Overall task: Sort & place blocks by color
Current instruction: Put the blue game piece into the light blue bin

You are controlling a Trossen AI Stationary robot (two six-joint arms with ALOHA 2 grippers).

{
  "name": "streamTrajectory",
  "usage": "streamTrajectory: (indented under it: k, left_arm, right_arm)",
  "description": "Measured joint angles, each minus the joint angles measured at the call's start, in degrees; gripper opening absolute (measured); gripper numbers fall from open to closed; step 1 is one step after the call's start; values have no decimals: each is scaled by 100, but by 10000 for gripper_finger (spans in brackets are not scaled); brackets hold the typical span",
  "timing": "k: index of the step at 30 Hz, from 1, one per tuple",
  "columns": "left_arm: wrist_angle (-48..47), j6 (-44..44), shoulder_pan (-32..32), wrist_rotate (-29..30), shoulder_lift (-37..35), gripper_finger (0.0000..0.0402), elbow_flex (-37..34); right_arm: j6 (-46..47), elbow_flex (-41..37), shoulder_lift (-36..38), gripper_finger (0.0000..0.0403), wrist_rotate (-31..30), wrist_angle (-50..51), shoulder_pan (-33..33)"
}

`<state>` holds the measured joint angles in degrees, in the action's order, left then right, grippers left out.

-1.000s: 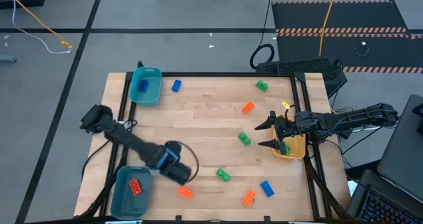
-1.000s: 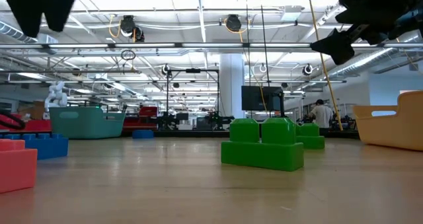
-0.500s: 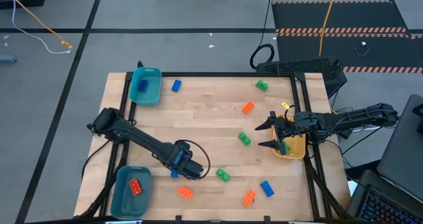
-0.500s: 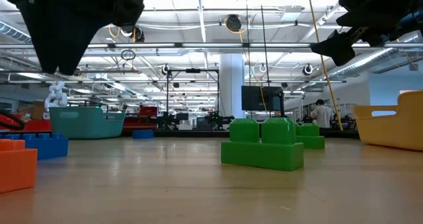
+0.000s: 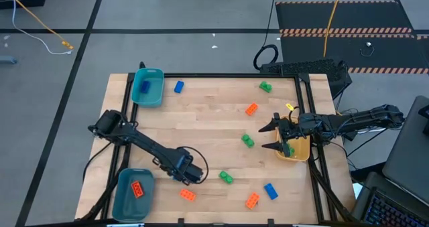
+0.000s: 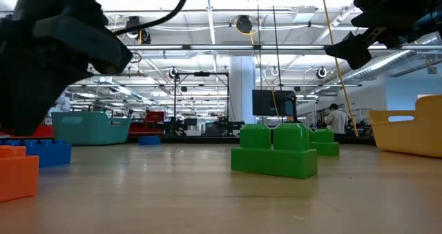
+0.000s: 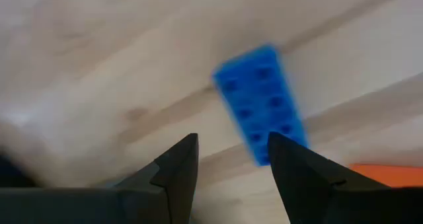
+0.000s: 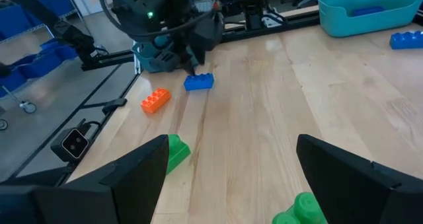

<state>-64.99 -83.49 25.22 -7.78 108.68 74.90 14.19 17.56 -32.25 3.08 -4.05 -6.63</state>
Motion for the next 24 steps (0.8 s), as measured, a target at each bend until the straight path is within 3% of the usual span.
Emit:
streamTrajectory:
  k: [24]
  left_arm:
    - [1156, -17, -84, 163, -39, 184, -442]
  right_arm:
    - [-45, 0, -2, 325, -1, 91, 0]
